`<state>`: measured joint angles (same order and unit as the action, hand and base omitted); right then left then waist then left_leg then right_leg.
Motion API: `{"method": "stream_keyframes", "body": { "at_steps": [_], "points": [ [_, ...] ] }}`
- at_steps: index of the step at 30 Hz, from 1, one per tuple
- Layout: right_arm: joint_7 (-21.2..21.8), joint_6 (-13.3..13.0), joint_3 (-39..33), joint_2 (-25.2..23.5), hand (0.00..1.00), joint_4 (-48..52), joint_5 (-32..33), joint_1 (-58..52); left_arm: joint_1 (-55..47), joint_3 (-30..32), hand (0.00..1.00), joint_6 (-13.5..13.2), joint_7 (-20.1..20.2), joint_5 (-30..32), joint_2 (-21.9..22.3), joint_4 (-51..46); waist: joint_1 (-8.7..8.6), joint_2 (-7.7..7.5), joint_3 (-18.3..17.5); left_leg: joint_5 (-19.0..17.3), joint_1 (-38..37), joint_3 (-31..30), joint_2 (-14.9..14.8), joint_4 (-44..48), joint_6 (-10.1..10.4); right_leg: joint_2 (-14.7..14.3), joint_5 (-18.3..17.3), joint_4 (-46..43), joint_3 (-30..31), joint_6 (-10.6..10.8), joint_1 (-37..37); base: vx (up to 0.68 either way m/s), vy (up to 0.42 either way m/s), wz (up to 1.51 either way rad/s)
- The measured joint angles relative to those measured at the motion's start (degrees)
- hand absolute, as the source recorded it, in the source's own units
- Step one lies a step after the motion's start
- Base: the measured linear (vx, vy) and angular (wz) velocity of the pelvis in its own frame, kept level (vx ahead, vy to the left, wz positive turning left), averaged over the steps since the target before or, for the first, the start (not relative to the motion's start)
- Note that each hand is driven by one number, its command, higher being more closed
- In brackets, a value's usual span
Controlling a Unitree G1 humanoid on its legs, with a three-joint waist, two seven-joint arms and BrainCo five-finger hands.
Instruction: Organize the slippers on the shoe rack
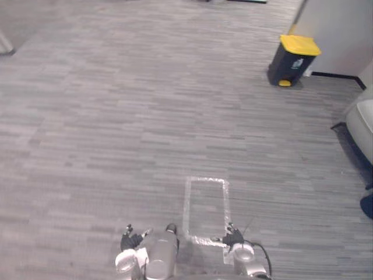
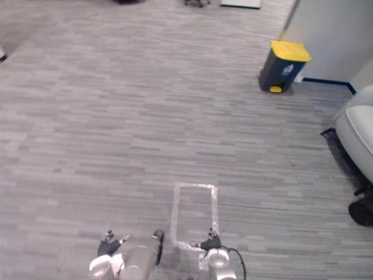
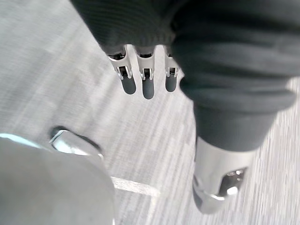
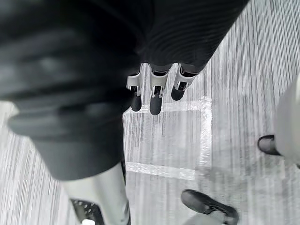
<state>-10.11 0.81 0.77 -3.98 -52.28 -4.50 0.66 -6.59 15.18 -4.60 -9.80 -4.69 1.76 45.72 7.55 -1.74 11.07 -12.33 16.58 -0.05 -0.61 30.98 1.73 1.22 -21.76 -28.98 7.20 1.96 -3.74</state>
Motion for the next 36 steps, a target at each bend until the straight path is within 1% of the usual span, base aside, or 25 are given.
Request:
{"method": "stream_keyframes", "body": {
  "at_steps": [1, 2, 3, 5, 6, 8, 9, 11, 12, 13, 14, 15, 17, 20, 21, 22, 24, 27, 29, 30, 31, 32, 33, 34, 36],
  "points": [
    [0.0, 0.0, 0.0, 0.0, 0.0, 0.1, 0.0, 0.0, 0.0, 0.0, 0.0, 0.1, 0.0, 0.0, 0.0, 0.3, -0.03, 0.07, 0.0, -0.5, -1.0, 1.1, -0.3, 0.3, -1.0, 0.7, 1.0, -3.1, -1.3, 1.2, 1.2, 0.39, 0.337, -1.32],
    [0.1, 0.1, -0.1, 0.0, 0.0, -0.1, 0.0, -0.2, 0.1, -0.2, 0.0, 0.1, 0.0, 0.1, -0.5, 1.2, -0.27, -0.05, 0.1, -2.0, -4.0, 3.6, -0.7, 0.1, -2.3, 2.9, 2.5, -9.0, -5.4, 2.3, 3.5, 0.27, 0.263, -0.86],
    [0.1, 0.1, -0.3, 0.0, 0.0, -0.1, 0.0, -0.3, 0.1, -0.4, 0.0, 0.2, 0.0, 0.1, -0.6, 1.4, -0.4, -0.13, 0.0, -2.5, -5.2, 4.6, -1.0, -0.2, -2.5, 3.9, 2.5, -11.1, -7.5, 2.3, 4.1, 0.31, 0.271, -0.9],
    [0.4, 0.2, -0.2, 0.0, 0.0, -0.5, -0.1, -1.5, 0.2, -0.3, 0.0, 0.4, 0.0, 0.1, -1.1, 2.5, -0.87, -0.12, -0.3, -4.6, -10.4, 8.9, -2.5, -2.5, -3.2, 7.9, 1.7, -14.4, -17.2, 1.2, 7.2, 0.27, 0.191, -0.81],
    [0.4, 0.2, -0.2, 0.1, 0.0, -0.7, -0.1, -1.5, 0.2, -0.3, 0.0, 0.4, 0.0, 0.0, -1.2, 3.2, -0.88, -0.1, -0.4, -4.6, -11.5, 9.9, -3.0, -3.3, -3.3, 8.0, 1.4, -13.6, -18.7, 1.0, 7.8, 0.26, 0.144, -0.9],
    [0.4, 0.0, -0.4, 0.3, 0.0, -2.3, -0.7, -1.2, 0.4, -0.5, 0.0, 0.4, 0.1, 0.1, -1.5, 4.9, -1.27, 0.16, -0.5, -4.4, -16.1, 14.0, -4.9, -8.1, -3.1, 7.4, 1.7, -6.1, -25.2, 0.9, 10.7, 0.25, 0.098, -0.97],
    [0.5, 0.0, -0.4, 0.6, 0.0, -2.8, -0.9, -0.8, 0.7, -0.6, 0.0, 0.4, 0.1, 0.1, -1.7, 5.6, -1.32, 0.2, -0.5, -4.3, -16.9, 14.8, -5.2, -9.1, -2.9, 7.1, 2.2, -3.8, -26.4, 0.8, 11.4, 0.19, 0.052, -0.93],
    [0.6, 0.0, -0.4, 0.6, 0.0, -3.8, -2.3, 0.4, 2.0, -1.8, 0.0, 0.5, 0.3, 0.2, -2.7, 8.1, -1.64, 0.44, -0.4, -3.8, -19.0, 17.0, -5.8, -11.8, -2.1, 5.2, 7.2, 5.5, -28.5, -0.1, 13.9, 0.17, 0.009, -0.59],
    [0.6, 0.0, -0.4, 0.6, 0.0, -3.9, -2.3, 0.6, 2.1, -2.9, 0.0, 0.6, 0.8, 0.3, -3.3, 8.6, -2.42, 0.28, -0.4, -3.6, -19.6, 16.9, -5.4, -12.3, -1.7, 4.3, 11.9, 11.0, -28.4, -0.8, 13.8, 0.25, -0.059, -0.08],
    [0.6, 0.0, -0.6, 0.6, 0.0, -3.9, -2.3, 0.6, 2.1, -2.9, 0.0, 0.6, 1.2, 0.7, -3.5, 8.7, -2.86, -0.01, -0.5, -3.6, -20.3, 16.4, -4.5, -12.7, -1.6, 4.3, 15.2, 14.0, -27.7, -1.5, 13.5, 0.24, -0.097, 0.19],
    [0.6, 0.0, -0.8, 0.6, 0.0, -3.9, -2.2, 0.5, 2.1, -2.9, 0.0, 0.7, 1.2, 1.1, -3.6, 8.9, -3.09, -0.36, -0.6, -3.7, -21.1, 15.6, -3.6, -13.0, -1.3, 4.4, 18.4, 15.0, -26.7, -2.5, 13.1, 0.31, -0.193, 0.51],
    [0.6, -0.1, -1.4, 1.1, 0.0, -3.7, -2.2, 0.8, 2.2, -2.9, 0.0, 1.1, 1.2, 1.4, -3.1, 9.2, -4.2, 0.5, -0.5, -4.5, -22.2, 13.7, -4.3, -13.1, 0.0, 4.1, 19.9, 13.9, -27.4, -4.3, 12.4, 0.25, -0.186, 0.53],
    [0.6, -0.3, -3.0, 1.2, 0.0, -3.6, -2.2, 0.7, 1.3, -2.5, 0.0, 1.1, 1.2, 1.5, -2.1, 7.9, -3.96, 2.39, -0.7, -5.7, -22.4, 13.2, -6.5, -11.0, 2.1, 2.5, 16.6, 13.8, -28.6, -4.2, 11.2, 0.21, -0.158, 0.33],
    [0.6, -0.3, -2.8, 0.6, 0.0, -3.1, -2.1, 0.3, 1.2, -1.3, 0.0, 1.2, 1.3, 2.6, -1.6, 5.9, -3.82, 3.39, -0.4, -5.0, -15.2, 10.4, -11.0, 7.6, 1.1, -0.9, 15.0, 15.3, -28.3, -5.1, 8.4, 0.26, -0.187, -0.27],
    [0.3, -0.3, -2.5, 0.5, 0.0, -2.5, -2.0, -0.1, 0.7, -0.5, 0.0, 1.2, 1.3, 3.0, -0.9, 5.1, -3.64, 3.9, -0.1, -4.0, -10.6, 8.4, -14.1, 19.9, -0.1, -4.2, 13.2, 15.5, -25.5, -7.3, 5.8, 0.31, -0.111, -0.94],
    [0.3, -0.2, -2.5, 0.4, 0.0, -2.5, -1.7, 0.0, 0.7, -0.5, 0.0, 1.2, 1.4, 3.1, -1.0, 4.6, -3.45, 3.98, -0.2, -5.1, -9.4, 7.3, -14.1, 22.5, 0.6, -4.8, 12.4, 15.0, -24.0, -7.8, 5.2, 0.37, -0.094, -1.18],
    [0.0, -0.2, -2.7, 0.1, 0.0, -2.6, -1.6, 0.1, 0.7, -0.6, 0.0, 1.2, 1.3, 3.4, -0.8, 3.3, -2.98, 2.58, -0.1, -7.2, -6.9, 7.2, -12.7, 20.7, 1.1, -5.3, 12.3, 15.2, -19.1, -8.3, 4.0, 0.28, -0.04, -1.13],
    [-0.1, 0.1, -2.8, 0.1, 0.0, -2.6, -1.6, 0.0, 0.8, -0.5, 0.0, 1.1, 1.1, 3.4, -0.5, 3.2, -2.3, 2.14, 0.2, -7.9, -6.4, 4.7, -9.7, 9.7, 1.7, -5.1, 12.7, 15.4, -14.0, -7.4, 3.3, 0.24, 0.071, -1.21],
    [0.0, 0.4, -2.8, -0.1, 0.0, -2.7, -1.6, 0.2, 1.5, -0.4, 0.0, 1.1, 1.1, 3.3, -0.1, 3.3, -1.22, 2.18, 0.4, -7.4, -5.9, -8.5, -3.0, -0.9, 2.1, -4.5, 12.2, 15.1, -7.0, -6.4, 2.5, 0.26, 0.217, -1.33],
    [-0.1, 0.4, -2.8, -0.1, 0.0, -2.7, -1.6, 0.2, 1.5, -0.4, 0.0, 1.1, 1.1, 3.4, -0.1, 3.3, -1.13, 2.2, 0.4, -7.2, -5.8, -9.8, -2.4, -1.7, 2.4, -4.4, 12.2, 15.1, -6.3, -6.1, 2.5, 0.25, 0.251, -1.26],
    [-0.1, 0.4, -2.8, 0.1, 0.0, -2.7, -1.6, 0.5, 1.4, -0.4, 0.0, 1.0, 1.1, 3.3, 0.4, 3.5, -1.16, 2.95, 0.2, -2.8, -6.3, -14.9, -0.8, -7.2, 2.6, -4.5, 11.3, 14.1, -3.4, -4.3, 2.7, 0.26, 0.322, -1.15],
    [-0.1, 0.6, -2.8, 0.1, 0.0, -3.2, -1.6, 0.4, 1.6, -0.3, 0.0, 1.0, 1.2, 3.0, 0.7, 4.3, -1.07, 3.35, 0.0, 1.8, -7.6, -12.9, -1.0, -7.4, 3.1, -4.4, 10.3, 13.6, -1.3, -2.7, 2.3, 0.24, 0.337, -1.11],
    [0.2, 0.7, -2.4, 0.1, 0.0, -3.4, -1.7, 0.4, 1.6, -0.3, 0.0, 1.0, 1.2, 3.0, 0.4, 4.6, -1.04, 3.11, -0.3, 1.7, -7.9, -11.8, -1.0, -7.5, 2.8, -3.9, 10.4, 13.5, -1.0, -2.6, 2.3, 0.24, 0.366, -1.02],
    [0.3, 0.8, -2.7, 0.0, 0.0, -3.3, -1.7, 0.4, 1.4, -0.3, 0.0, 1.0, 1.1, 2.9, 0.2, 4.6, -0.83, 2.2, -1.0, 0.9, -9.1, -8.4, -0.6, -8.0, 1.4, -2.4, 10.3, 13.3, -0.5, -2.1, 1.9, 0.19, 0.297, -0.98],
    [0.2, 0.8, -2.8, 0.0, 0.0, -3.3, -1.8, 0.0, 1.4, -0.3, 0.0, 1.0, 1.1, 2.9, -0.2, 4.8, -0.68, 1.79, -1.2, 0.1, -10.8, -5.0, 0.1, -8.7, 0.2, -0.8, 10.1, 13.4, 0.0, -0.7, 1.7, 0.15, 0.265, -0.92]
  ]
}}
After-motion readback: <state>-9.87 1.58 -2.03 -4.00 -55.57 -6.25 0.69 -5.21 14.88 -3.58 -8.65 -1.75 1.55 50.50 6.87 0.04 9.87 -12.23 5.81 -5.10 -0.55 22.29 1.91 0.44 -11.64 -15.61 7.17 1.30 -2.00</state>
